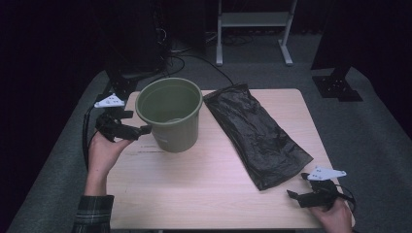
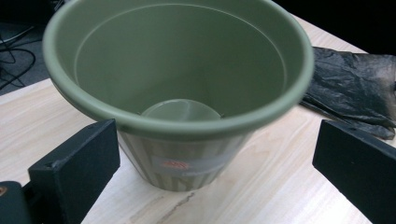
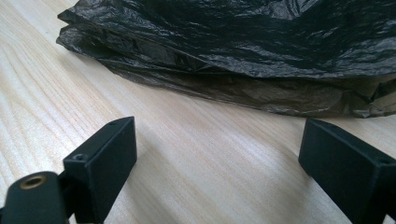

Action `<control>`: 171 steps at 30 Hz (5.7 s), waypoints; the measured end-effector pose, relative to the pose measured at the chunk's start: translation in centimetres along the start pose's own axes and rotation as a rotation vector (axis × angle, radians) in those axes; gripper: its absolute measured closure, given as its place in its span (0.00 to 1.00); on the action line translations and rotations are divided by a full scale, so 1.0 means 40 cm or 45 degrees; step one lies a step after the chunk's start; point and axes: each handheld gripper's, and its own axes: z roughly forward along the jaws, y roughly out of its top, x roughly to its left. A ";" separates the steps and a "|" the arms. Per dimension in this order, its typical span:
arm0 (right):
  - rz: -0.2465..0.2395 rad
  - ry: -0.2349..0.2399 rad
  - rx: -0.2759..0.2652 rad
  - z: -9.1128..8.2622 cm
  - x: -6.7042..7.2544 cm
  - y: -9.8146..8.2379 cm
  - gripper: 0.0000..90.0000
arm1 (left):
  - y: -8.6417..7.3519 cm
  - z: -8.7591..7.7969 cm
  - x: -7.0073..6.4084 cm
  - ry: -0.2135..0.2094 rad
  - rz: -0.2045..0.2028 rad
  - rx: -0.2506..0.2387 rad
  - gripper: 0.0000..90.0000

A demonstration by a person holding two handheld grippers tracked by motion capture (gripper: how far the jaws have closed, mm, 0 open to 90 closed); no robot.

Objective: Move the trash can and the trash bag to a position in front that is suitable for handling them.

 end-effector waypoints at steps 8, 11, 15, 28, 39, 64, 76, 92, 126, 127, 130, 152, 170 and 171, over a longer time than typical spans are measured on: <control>0.000 0.000 -0.001 0.000 0.000 0.000 0.11 | 0.017 0.034 0.045 0.010 -0.019 0.014 0.00; -0.001 0.001 0.000 0.000 0.000 0.000 0.11 | 0.020 0.042 0.056 0.022 -0.024 0.014 0.00; -0.001 0.001 0.000 0.000 0.000 0.000 0.11 | 0.023 0.051 0.082 0.017 -0.055 -0.015 0.00; -0.002 0.002 0.000 0.000 0.000 0.000 0.11 | 0.023 0.102 0.132 -0.001 -0.097 0.009 0.00; -0.003 0.002 -0.001 0.000 -0.001 0.000 0.11 | 0.025 0.128 0.135 -0.029 -0.103 0.024 0.00; -0.005 0.005 0.000 0.001 -0.001 0.000 0.11 | 0.036 0.155 0.048 -0.107 0.000 0.081 0.00; -0.003 0.005 0.000 0.001 -0.001 0.000 0.11 | 0.029 0.163 -0.028 -0.219 0.068 0.076 0.00; -0.004 0.002 -0.003 0.001 -0.002 0.000 0.11 | 0.023 0.173 -0.143 -0.347 0.166 0.096 0.00; 0.001 0.000 -0.002 0.001 -0.002 0.000 0.11 | 0.031 0.148 -0.195 -0.399 0.155 0.014 0.00; 0.002 0.000 -0.001 0.001 -0.002 0.000 0.11 | 0.033 0.143 -0.193 -0.393 0.160 0.010 0.00; 0.001 0.000 -0.001 0.001 -0.002 0.000 0.11 | 0.035 0.122 -0.188 -0.372 0.155 -0.019 0.00; 0.002 -0.002 -0.002 0.001 -0.002 0.001 0.11 | -0.120 -0.027 -0.186 -0.250 0.135 -0.078 0.00; 0.000 -0.002 -0.002 0.001 -0.002 0.001 0.11 | -0.326 0.042 -0.189 -0.171 0.149 -0.075 0.00; 0.000 -0.001 -0.002 0.001 -0.002 0.001 0.11 | -0.326 0.042 -0.189 -0.171 0.149 -0.075 0.00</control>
